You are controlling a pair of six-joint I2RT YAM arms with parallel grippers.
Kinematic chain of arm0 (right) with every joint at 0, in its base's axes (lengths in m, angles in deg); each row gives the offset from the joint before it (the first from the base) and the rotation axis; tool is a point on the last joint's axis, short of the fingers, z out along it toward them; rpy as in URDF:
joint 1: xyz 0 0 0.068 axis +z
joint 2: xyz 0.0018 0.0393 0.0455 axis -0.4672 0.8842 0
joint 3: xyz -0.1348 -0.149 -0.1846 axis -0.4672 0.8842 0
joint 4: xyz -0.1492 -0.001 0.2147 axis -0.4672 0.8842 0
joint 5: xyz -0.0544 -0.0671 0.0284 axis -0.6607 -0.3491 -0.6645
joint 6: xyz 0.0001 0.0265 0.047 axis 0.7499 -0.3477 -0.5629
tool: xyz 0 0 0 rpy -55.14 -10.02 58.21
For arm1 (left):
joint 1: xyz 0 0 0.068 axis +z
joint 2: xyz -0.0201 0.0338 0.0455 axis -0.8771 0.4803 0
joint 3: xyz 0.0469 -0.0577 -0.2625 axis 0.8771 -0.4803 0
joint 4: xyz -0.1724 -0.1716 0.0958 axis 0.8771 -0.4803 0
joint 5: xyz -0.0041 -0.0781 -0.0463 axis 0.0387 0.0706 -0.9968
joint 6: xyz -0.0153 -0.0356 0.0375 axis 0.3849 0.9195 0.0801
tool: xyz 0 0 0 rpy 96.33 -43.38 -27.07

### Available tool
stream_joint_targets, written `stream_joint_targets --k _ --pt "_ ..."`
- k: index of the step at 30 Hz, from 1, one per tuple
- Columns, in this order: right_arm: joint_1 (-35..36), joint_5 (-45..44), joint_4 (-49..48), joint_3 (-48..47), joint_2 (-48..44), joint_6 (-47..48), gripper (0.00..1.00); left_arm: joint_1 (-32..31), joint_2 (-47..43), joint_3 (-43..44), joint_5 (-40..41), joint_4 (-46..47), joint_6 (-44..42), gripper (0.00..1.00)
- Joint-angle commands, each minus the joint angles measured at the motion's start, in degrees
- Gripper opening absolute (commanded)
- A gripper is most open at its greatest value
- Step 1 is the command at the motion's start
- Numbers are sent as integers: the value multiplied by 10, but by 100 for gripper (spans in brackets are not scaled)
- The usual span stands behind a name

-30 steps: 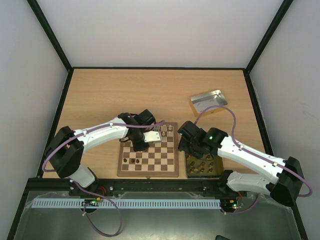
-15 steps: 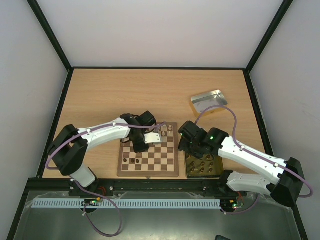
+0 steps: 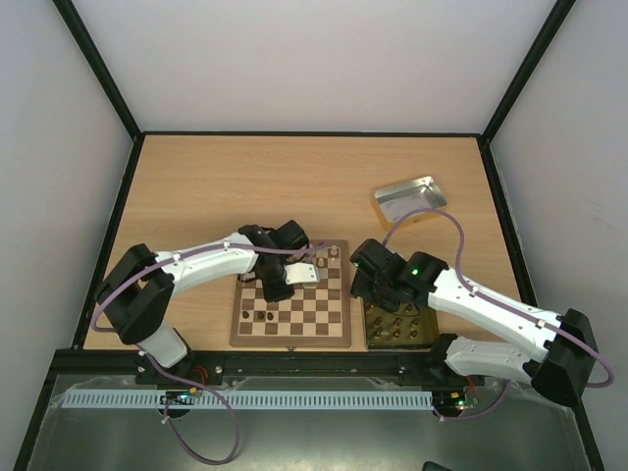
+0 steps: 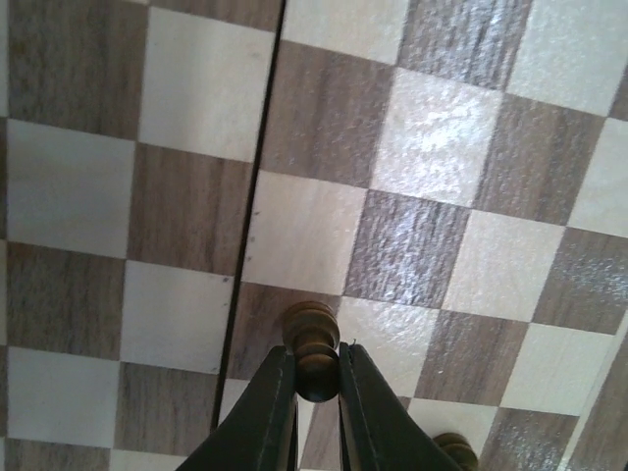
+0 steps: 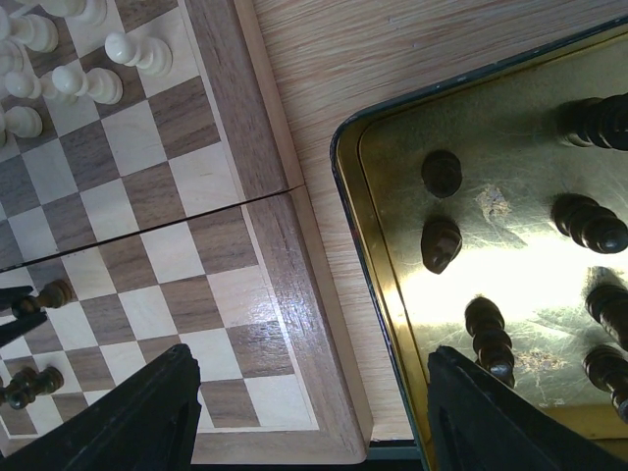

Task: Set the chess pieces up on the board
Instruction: Move the chess piece to the chessboard.

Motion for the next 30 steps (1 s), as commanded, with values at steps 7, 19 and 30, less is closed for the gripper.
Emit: stream_joint_targets --k 7,19,30 --pt "-3 -11 0 8 -1 -4 63 -61 -62 -49 -14 -16 28 7" --pt "-3 -6 -8 3 14 3 63 -75 -88 -82 -11 -11 44 8" --pt "-3 -6 -4 2 14 4 63 -85 -84 -75 -16 -7 51 8"
